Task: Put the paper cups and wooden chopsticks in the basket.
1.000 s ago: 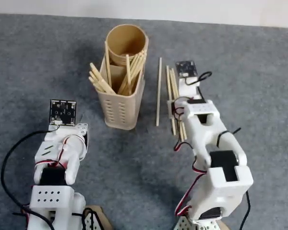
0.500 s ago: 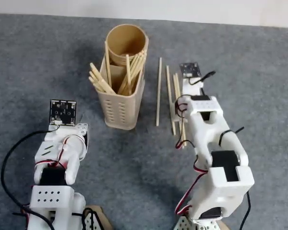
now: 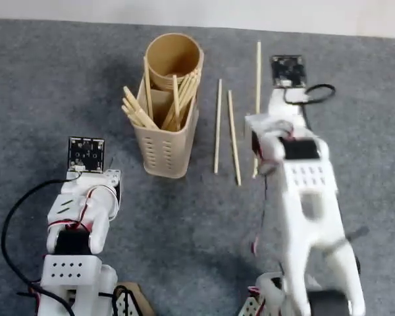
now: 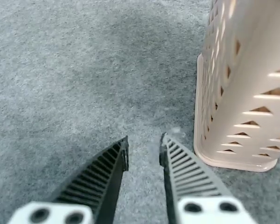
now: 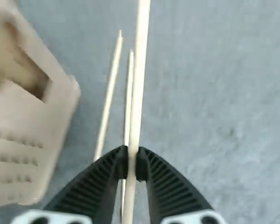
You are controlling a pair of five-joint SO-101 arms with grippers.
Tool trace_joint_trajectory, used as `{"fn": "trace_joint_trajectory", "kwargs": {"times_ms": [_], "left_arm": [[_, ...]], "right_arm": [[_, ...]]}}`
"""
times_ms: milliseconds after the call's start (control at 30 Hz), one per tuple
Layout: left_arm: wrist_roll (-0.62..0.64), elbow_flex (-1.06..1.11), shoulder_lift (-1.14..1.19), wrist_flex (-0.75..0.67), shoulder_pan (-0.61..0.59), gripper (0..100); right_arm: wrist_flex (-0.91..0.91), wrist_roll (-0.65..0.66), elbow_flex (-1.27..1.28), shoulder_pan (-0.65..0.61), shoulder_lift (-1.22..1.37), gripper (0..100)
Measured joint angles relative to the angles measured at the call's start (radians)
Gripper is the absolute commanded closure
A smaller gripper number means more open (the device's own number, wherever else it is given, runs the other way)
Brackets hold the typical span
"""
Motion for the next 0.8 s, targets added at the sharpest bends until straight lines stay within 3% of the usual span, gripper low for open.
{"fn": "trace_joint_trajectory", "kwargs": {"times_ms": [133, 300, 533, 800], "left_arm": [[0.0, 0.0, 0.0, 0.0, 0.0, 86], [0.0, 0.0, 0.0, 0.0, 0.0, 86], [0.0, 0.0, 0.0, 0.0, 0.0, 86], [0.0, 0.0, 0.0, 0.0, 0.0, 86]], "right_arm": [[-0.044, -0.003, 0.032, -0.023, -0.204, 99.3], [-0.204, 0.006, 0.034, -0.176, -0.282, 99.3], [-0.474, 0.255, 0.034, -0.374, -0.241, 99.3], [-0.678, 0.206, -0.017, -0.433, -0.051, 99.3]]}}
